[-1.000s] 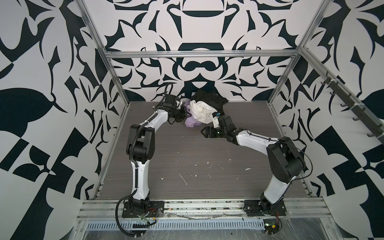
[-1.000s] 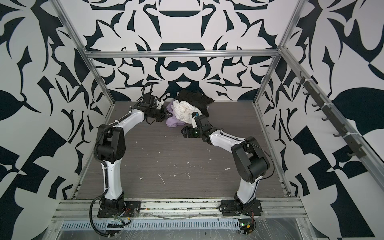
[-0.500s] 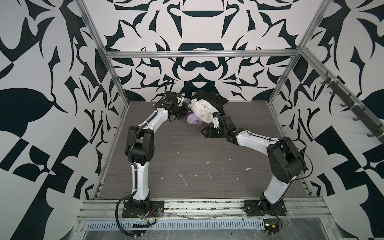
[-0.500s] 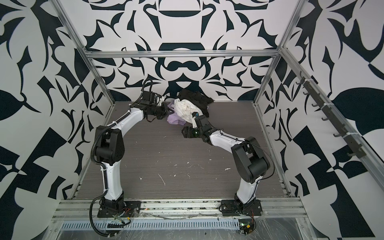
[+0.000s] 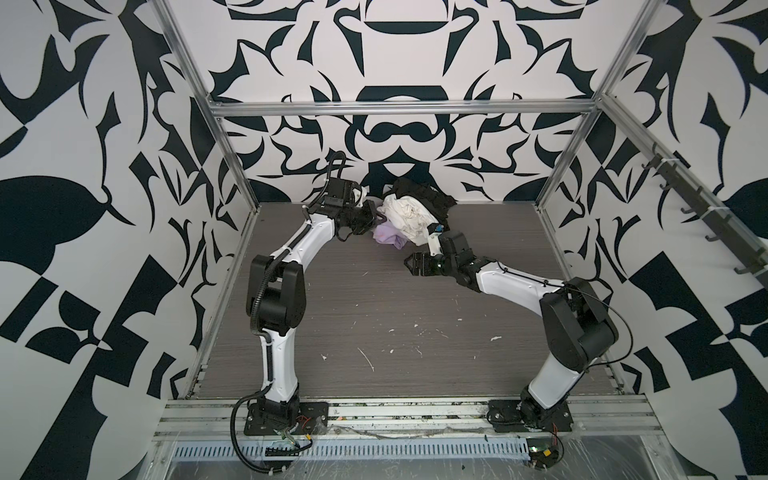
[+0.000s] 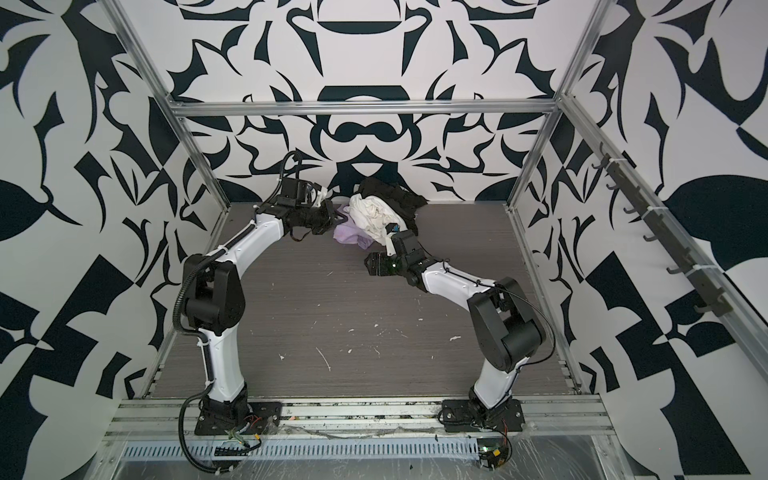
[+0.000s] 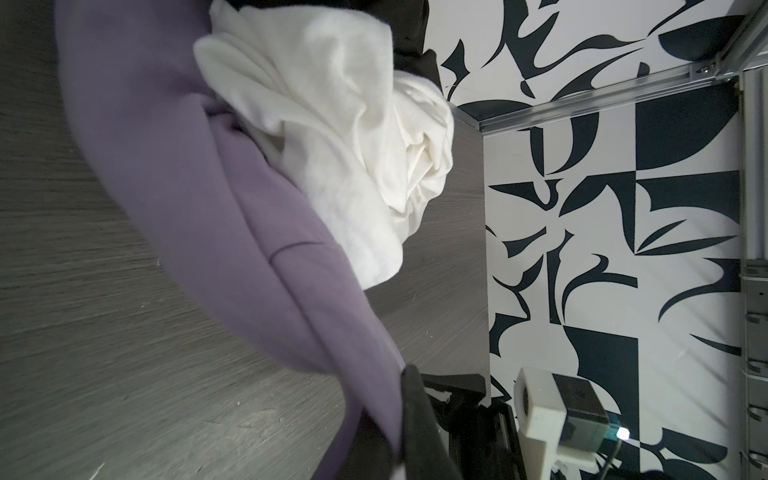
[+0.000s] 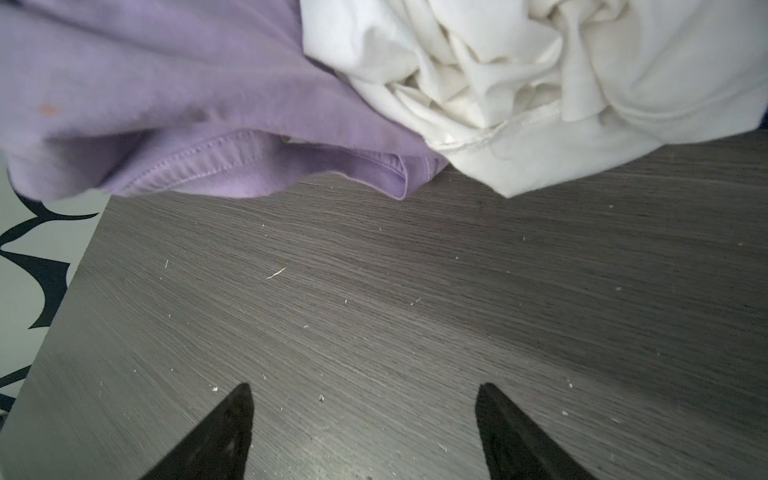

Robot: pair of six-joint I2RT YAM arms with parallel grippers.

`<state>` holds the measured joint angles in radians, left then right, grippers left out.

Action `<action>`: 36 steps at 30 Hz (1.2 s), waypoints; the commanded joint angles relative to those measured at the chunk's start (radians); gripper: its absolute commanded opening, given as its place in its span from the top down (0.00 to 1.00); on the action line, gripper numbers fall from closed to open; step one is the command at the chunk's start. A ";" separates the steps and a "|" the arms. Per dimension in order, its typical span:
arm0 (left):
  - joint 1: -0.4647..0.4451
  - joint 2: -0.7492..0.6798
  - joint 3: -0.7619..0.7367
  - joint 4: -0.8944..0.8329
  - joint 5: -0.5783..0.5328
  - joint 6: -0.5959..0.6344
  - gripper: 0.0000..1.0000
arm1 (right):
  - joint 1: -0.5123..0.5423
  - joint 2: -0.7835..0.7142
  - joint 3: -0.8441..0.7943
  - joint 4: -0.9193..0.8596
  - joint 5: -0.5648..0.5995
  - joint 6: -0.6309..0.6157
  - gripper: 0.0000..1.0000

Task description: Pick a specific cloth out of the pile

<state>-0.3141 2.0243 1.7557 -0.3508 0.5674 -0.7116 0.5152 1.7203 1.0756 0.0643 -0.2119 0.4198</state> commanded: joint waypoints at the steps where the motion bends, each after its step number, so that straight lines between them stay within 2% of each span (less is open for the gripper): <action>1: -0.014 -0.066 0.043 -0.005 0.011 -0.006 0.97 | 0.005 -0.030 -0.002 0.021 0.014 -0.007 0.14; 36: -0.023 -0.147 0.036 0.018 -0.015 -0.023 0.98 | 0.005 -0.019 0.001 0.027 0.017 -0.003 0.14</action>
<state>-0.3344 1.9457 1.7561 -0.3603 0.5404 -0.7303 0.5152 1.7203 1.0718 0.0647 -0.2050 0.4202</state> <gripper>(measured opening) 0.072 0.859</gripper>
